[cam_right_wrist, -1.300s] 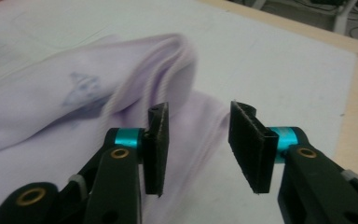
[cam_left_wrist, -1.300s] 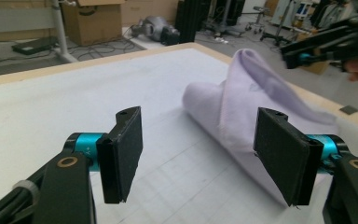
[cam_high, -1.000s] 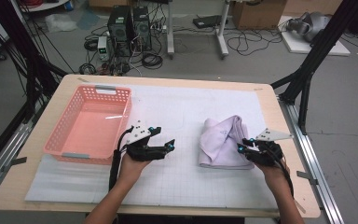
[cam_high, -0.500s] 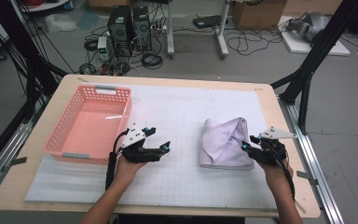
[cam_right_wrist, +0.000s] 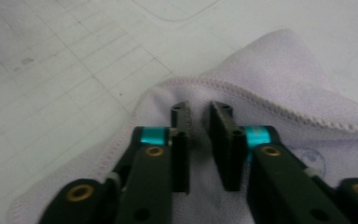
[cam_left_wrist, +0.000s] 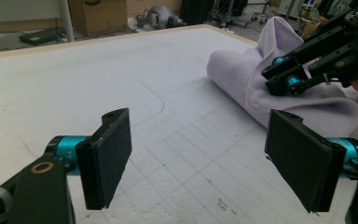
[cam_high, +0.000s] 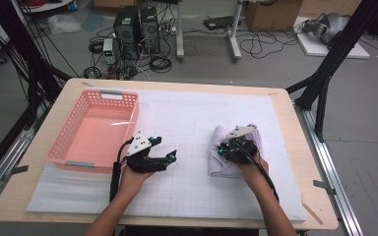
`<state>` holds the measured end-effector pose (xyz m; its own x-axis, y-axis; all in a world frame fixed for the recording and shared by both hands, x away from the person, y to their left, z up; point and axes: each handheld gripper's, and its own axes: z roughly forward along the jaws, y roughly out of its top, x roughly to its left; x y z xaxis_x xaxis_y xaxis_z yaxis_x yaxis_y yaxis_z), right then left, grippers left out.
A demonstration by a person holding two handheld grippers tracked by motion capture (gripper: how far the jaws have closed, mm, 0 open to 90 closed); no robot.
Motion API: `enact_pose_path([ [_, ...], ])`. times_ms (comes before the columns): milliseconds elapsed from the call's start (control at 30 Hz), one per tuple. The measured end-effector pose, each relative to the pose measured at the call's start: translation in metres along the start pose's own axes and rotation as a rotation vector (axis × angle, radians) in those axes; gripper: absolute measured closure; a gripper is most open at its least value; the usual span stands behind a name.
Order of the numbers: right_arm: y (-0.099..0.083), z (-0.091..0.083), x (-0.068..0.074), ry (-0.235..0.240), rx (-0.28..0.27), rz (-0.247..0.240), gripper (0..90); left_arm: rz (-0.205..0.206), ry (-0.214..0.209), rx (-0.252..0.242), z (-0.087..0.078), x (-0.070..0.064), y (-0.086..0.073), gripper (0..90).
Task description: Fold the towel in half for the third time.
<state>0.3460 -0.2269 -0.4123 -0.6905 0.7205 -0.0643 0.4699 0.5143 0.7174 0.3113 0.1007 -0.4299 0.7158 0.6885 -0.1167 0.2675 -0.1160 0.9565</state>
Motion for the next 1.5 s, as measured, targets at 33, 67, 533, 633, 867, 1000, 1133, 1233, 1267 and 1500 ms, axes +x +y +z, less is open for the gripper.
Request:
enact_pose_path([
  [33, -0.001, -0.003, -0.001, 0.000, -0.015, 0.003, 82.8, 0.001, -0.002, -0.003, 0.000, 0.000, 0.000, 23.2],
  [67, -0.002, -0.007, -0.002, 0.008, -0.037, 0.021, 82.8, 0.002, 0.001, -0.002, 0.000, -0.001, 0.000, 22.2],
  [533, -0.049, -0.074, -0.033, -0.070, -0.157, 0.145, 85.2, -0.011, -0.007, -0.010, 0.001, -0.002, -0.003, 20.0],
  [633, -0.064, -0.083, -0.039, -0.099, -0.131, 0.164, 84.1, -0.025, -0.027, -0.016, 0.001, -0.002, -0.003, 21.0],
  [867, -0.076, -0.104, -0.044, -0.135, -0.199, 0.234, 57.6, -0.057, -0.073, -0.012, 0.002, -0.002, -0.003, 22.9],
  [1000, -0.058, -0.098, -0.041, -0.119, -0.237, 0.217, 45.8, -0.059, -0.067, -0.013, 0.003, -0.001, -0.003, 23.0],
  [1133, -0.040, -0.064, -0.037, -0.066, -0.174, 0.162, 46.2, -0.045, -0.054, 0.001, 0.002, 0.000, -0.003, 23.0],
  [1233, -0.041, -0.046, -0.036, -0.034, -0.063, 0.125, 70.6, -0.038, -0.053, 0.000, 0.002, 0.000, -0.004, 22.9],
  [1267, -0.044, -0.047, -0.035, -0.034, -0.053, 0.114, 77.4, -0.027, -0.056, 0.002, 0.002, 0.000, -0.004, 22.8],
  [1500, -0.081, -0.087, -0.035, -0.015, -0.078, 0.041, 83.7, -0.042, -0.032, 0.032, 0.002, 0.001, -0.004, 22.5],
])
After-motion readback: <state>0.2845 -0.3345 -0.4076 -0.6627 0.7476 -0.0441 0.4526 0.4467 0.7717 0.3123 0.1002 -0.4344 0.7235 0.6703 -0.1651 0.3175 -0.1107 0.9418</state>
